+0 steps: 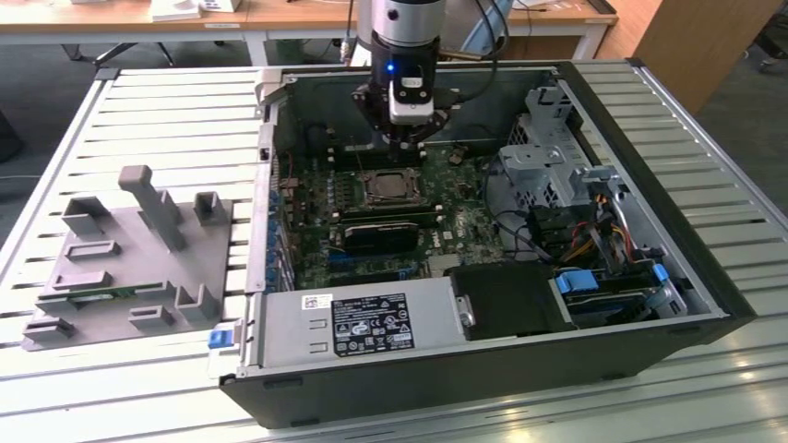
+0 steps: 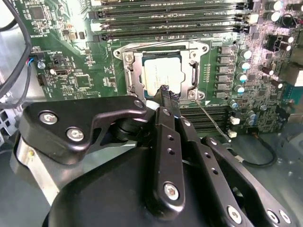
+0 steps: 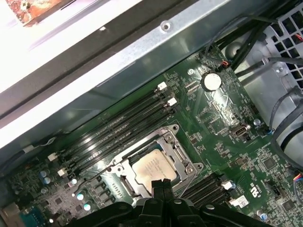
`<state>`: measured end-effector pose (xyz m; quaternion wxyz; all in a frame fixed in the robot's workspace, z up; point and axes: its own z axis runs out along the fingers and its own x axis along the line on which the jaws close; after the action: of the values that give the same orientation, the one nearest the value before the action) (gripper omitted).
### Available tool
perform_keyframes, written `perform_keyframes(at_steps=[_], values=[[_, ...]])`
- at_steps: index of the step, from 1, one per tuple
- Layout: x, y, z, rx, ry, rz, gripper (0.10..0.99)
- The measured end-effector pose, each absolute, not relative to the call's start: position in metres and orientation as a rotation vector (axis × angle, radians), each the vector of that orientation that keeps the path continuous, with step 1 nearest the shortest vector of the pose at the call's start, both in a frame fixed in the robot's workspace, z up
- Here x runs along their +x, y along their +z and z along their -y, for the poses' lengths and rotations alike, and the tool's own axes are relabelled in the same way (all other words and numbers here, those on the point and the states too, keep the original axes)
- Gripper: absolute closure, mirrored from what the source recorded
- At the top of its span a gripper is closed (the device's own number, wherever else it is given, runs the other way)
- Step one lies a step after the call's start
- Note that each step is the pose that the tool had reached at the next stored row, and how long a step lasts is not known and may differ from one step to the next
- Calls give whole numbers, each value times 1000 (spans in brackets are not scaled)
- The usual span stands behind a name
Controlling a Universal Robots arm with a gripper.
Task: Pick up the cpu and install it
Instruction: 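Install the first cpu locking lever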
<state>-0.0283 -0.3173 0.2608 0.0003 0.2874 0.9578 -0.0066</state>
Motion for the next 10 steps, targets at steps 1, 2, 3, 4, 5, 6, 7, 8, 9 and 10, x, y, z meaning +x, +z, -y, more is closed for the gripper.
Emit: perform_keyframes(at_steps=[1,2,3,4,5,6,7,8,9,10], values=[[-28,261,317,892,-21,-3012,980],[-28,261,317,879,-21,-3015,980],[-28,261,317,866,-21,-3019,980],[-28,261,317,854,-21,-3022,980],[-28,261,317,842,-21,-3026,980],[-28,261,317,830,-21,-3029,980],[-28,261,317,817,-21,-3032,980],[-28,261,317,805,-21,-3035,980],[-28,261,317,793,-21,-3039,980],[-28,261,317,782,-21,-3041,980]])
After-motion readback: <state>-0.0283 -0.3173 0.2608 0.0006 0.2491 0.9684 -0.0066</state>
